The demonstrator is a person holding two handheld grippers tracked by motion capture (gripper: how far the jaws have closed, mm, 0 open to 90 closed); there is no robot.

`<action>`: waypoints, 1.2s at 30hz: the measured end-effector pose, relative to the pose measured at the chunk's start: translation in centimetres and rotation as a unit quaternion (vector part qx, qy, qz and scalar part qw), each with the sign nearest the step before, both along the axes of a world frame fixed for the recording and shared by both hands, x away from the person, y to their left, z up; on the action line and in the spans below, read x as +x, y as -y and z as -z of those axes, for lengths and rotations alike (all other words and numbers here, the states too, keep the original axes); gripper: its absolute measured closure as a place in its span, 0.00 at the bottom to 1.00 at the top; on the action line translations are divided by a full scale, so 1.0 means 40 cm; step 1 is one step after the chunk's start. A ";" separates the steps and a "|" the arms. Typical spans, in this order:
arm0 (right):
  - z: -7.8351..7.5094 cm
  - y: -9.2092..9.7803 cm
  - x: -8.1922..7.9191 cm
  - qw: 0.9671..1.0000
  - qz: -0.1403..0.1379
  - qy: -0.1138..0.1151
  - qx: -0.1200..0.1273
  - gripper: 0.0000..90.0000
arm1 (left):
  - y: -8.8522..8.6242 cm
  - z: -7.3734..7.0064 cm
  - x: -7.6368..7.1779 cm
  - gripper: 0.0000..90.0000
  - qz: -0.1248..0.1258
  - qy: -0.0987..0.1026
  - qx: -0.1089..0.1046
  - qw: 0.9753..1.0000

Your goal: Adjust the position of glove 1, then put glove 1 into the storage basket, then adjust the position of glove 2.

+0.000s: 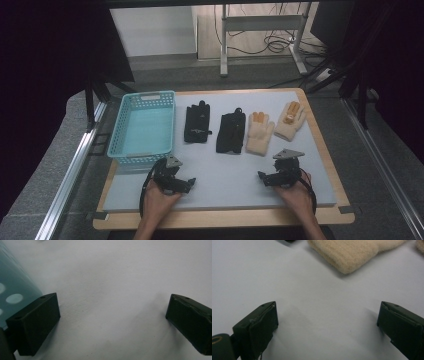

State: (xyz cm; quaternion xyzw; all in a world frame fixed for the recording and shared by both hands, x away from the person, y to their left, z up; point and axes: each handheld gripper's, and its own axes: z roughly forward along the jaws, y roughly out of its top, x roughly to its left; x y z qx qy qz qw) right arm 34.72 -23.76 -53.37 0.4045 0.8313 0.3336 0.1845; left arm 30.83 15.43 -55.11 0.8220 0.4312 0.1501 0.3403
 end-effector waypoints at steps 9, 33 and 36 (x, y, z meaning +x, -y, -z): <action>0.000 0.002 0.000 1.000 0.002 0.000 0.003 0.04 | 0.000 0.000 0.000 0.00 0.000 0.000 0.000 1.000; -0.001 0.001 -0.001 1.000 0.001 0.003 -0.002 0.04 | -0.001 0.000 0.000 0.00 0.002 0.001 0.001 1.000; -0.001 0.001 -0.001 1.000 0.000 0.003 -0.002 0.04 | -0.001 0.000 0.000 0.00 0.001 0.001 0.001 1.000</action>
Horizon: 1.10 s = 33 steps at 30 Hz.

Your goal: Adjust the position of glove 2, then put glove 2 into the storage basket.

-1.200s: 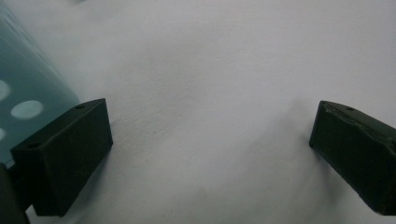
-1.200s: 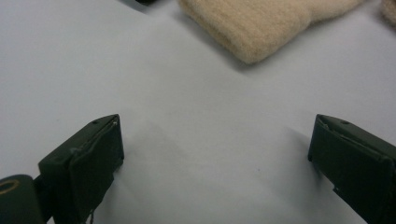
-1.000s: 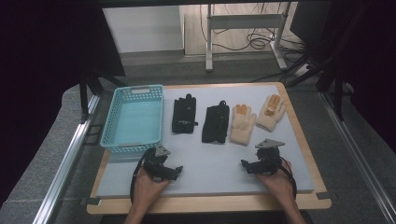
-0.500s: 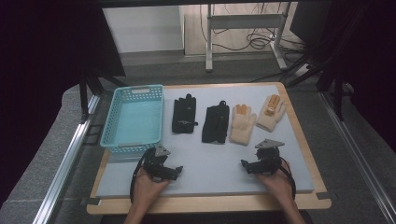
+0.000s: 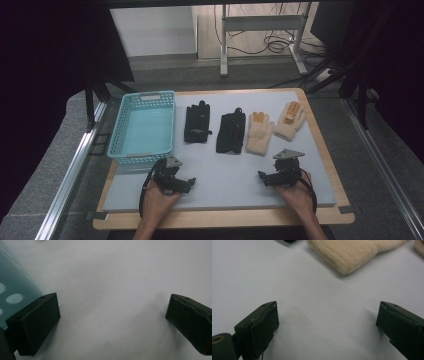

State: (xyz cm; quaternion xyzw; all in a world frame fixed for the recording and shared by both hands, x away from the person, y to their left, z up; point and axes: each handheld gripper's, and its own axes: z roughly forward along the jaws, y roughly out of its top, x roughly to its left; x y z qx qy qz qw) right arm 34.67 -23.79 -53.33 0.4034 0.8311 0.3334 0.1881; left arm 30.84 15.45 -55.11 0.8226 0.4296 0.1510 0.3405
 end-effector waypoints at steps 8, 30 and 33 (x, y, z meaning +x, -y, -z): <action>-0.002 0.000 0.000 1.000 -0.004 0.002 0.000 0.08 | 0.000 0.000 0.000 0.00 0.000 0.000 0.000 1.000; -0.049 -0.022 0.026 0.999 -0.032 0.004 0.025 0.16 | 0.000 0.000 -0.001 0.00 -0.001 0.000 0.001 1.000; -0.063 -0.033 0.034 0.999 -0.038 0.005 0.023 0.18 | 0.001 0.000 -0.001 0.00 -0.001 0.000 0.000 1.000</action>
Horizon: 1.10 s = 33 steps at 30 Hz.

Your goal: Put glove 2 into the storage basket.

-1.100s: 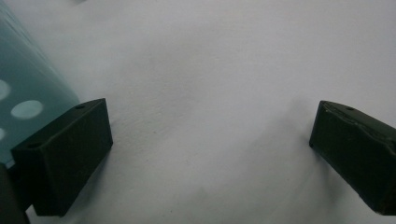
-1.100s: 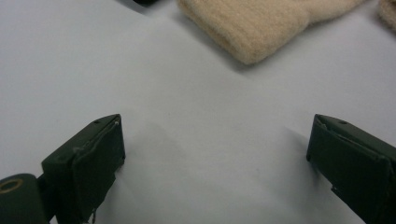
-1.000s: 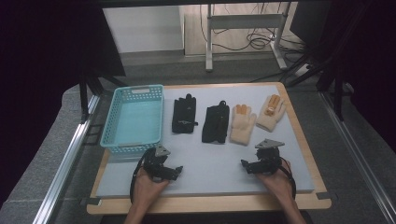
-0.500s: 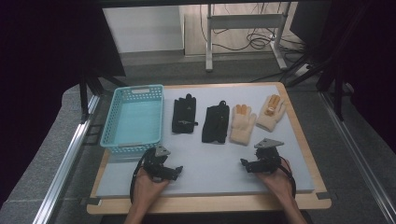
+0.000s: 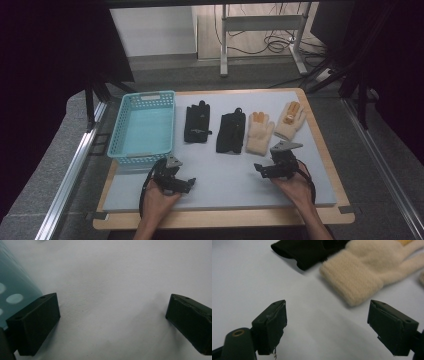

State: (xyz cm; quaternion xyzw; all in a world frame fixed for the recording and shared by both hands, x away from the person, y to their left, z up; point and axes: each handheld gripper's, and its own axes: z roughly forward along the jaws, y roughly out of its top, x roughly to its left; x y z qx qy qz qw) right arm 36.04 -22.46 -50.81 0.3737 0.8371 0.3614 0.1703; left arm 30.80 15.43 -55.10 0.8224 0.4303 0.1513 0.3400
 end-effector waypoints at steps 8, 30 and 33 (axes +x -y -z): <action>-0.034 -0.024 0.040 1.000 -0.016 -0.001 0.013 0.24 | 0.000 0.000 0.000 0.00 0.000 0.000 0.001 1.000; -0.061 -0.117 0.205 1.000 -0.028 -0.007 0.007 0.49 | -0.001 0.000 0.000 0.00 0.001 0.001 0.001 1.000; -0.059 -0.129 0.227 1.000 -0.026 -0.010 0.002 0.56 | -0.001 0.000 0.000 0.00 0.001 0.000 0.000 1.000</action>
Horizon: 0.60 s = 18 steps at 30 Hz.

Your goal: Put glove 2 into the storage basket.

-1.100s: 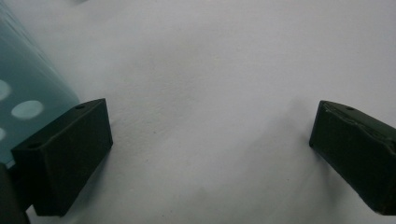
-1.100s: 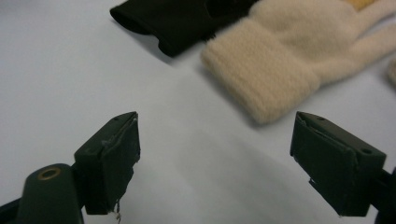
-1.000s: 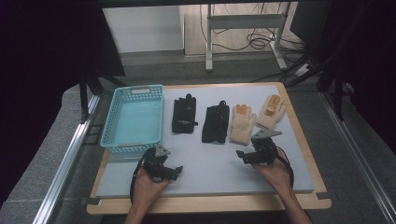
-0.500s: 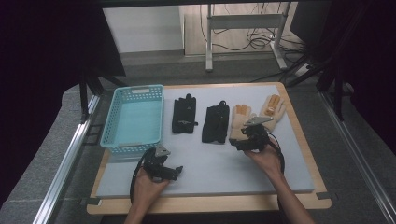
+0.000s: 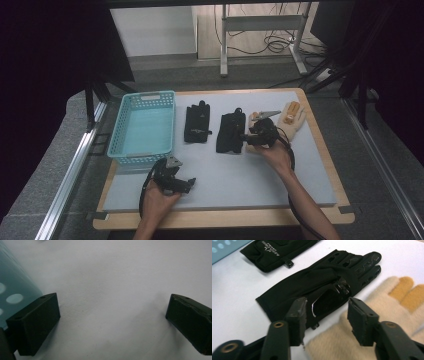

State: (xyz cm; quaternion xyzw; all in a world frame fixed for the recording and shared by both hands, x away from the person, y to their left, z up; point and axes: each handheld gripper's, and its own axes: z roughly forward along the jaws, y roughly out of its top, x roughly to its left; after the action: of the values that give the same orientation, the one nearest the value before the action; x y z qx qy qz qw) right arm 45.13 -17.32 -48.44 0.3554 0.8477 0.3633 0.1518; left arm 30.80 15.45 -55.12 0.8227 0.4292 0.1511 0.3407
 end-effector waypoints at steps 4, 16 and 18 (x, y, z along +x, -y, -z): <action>0.005 -0.023 0.025 1.000 0.001 0.002 -0.011 0.62 | 0.000 0.000 0.000 0.00 0.000 0.001 0.001 1.000; 0.011 -0.095 0.102 0.999 0.007 -0.008 -0.037 0.56 | -0.001 0.000 0.000 0.00 0.000 0.000 0.001 1.000; 0.019 -0.106 0.110 0.999 0.007 -0.011 -0.042 0.51 | -0.001 0.000 0.000 0.00 0.001 0.001 0.001 1.000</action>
State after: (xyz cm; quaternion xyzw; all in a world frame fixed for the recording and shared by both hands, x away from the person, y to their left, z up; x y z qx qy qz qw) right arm 49.53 -13.08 -49.21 0.3589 0.8612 0.3223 0.1600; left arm 30.81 15.48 -55.12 0.8233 0.4282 0.1522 0.3401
